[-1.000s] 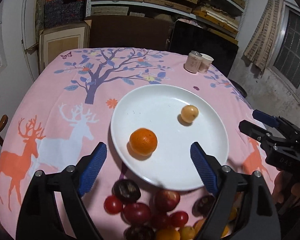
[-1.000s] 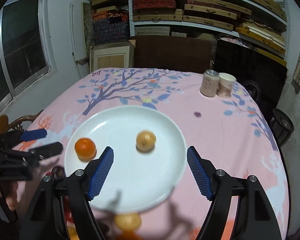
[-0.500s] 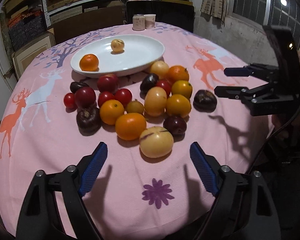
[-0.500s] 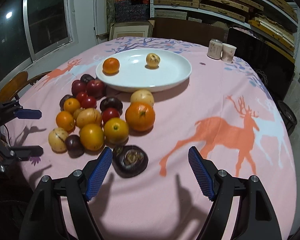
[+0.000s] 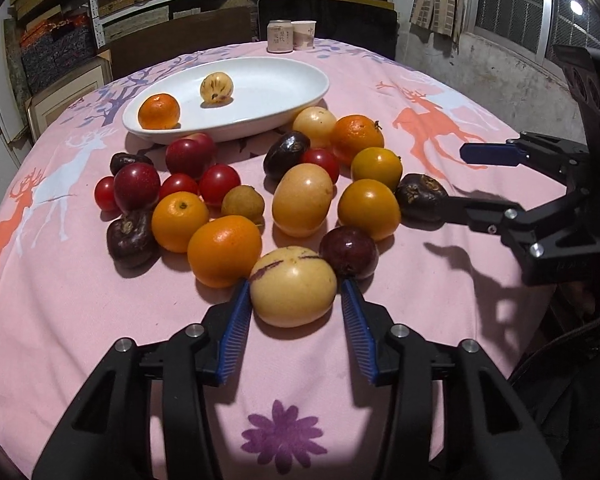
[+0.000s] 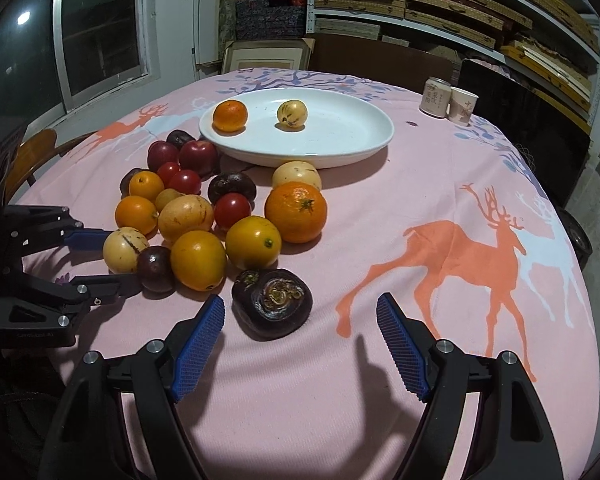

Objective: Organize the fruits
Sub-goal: 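Grasp the pale streaked fruit with the left tool while the right tool grasps a dark purple fruit, then lower both fruits onto the white plate and open both tools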

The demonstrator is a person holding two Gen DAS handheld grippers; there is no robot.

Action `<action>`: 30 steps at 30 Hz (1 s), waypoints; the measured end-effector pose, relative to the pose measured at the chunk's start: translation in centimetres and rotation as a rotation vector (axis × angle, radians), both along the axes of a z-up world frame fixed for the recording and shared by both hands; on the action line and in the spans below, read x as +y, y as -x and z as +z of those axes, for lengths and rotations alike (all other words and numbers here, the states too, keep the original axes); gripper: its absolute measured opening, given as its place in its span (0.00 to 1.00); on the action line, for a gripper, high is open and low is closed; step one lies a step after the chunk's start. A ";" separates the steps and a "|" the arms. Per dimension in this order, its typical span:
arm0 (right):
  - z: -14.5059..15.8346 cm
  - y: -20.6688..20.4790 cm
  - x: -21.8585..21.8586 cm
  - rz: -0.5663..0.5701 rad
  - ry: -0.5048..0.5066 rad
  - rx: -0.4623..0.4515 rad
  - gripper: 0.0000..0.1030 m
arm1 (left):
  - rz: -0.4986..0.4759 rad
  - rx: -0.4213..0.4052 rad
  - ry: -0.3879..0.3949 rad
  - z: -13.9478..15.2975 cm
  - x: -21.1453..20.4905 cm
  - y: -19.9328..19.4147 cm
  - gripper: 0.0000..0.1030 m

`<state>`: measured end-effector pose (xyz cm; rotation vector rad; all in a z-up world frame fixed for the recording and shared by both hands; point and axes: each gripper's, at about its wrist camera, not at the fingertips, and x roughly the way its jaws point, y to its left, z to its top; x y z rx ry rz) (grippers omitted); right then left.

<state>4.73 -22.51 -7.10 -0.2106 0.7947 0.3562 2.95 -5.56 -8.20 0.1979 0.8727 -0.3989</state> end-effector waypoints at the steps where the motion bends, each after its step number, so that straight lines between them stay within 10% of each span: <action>1: -0.1 -0.2 0.1 -0.003 0.003 0.003 0.77 | -0.002 -0.004 0.000 0.0 -0.1 -0.1 0.46; 10: -1.2 -1.6 1.9 0.023 0.016 0.063 0.75 | 0.019 -0.018 0.070 1.3 1.9 0.6 0.39; 13: -1.7 -2.0 2.3 0.031 -0.014 0.095 0.46 | 0.036 -0.028 0.083 2.0 2.7 0.9 0.39; 30: 4.2 -3.7 -1.4 -0.050 -0.125 -0.007 0.46 | 0.080 -0.095 0.143 6.0 4.6 -1.7 0.39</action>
